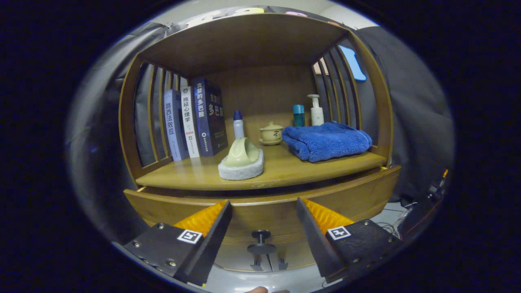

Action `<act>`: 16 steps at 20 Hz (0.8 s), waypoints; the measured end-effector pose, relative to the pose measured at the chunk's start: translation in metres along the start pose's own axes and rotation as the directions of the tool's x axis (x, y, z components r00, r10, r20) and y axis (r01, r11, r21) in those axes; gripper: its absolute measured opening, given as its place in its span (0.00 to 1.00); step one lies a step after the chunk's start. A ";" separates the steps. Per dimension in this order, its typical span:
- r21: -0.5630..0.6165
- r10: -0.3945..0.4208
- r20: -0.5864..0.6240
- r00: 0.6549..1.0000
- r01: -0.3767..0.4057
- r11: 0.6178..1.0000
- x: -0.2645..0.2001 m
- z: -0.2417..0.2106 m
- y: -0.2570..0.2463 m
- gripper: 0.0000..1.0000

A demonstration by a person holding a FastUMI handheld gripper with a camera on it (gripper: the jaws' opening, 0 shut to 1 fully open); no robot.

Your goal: Pull open the drawer, take out the items inside it, and place them on the countertop above the cabinet.

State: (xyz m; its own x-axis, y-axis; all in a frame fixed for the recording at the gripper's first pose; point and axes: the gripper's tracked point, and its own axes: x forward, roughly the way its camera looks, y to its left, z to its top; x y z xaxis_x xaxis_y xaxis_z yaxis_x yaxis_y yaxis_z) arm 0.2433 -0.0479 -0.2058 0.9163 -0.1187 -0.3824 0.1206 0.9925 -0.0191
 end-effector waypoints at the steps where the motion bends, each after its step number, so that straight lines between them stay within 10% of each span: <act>1: -0.001 0.000 -0.001 1.000 0.000 1.000 0.002 0.000 0.000 0.96; 16: 0.011 -0.013 -0.004 1.000 0.013 1.000 0.024 0.006 0.001 0.96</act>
State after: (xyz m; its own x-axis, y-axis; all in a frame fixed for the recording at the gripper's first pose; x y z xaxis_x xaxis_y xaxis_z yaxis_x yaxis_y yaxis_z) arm 0.2679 -0.0497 -0.2098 0.9130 -0.1317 -0.3862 0.1371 0.9905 -0.0136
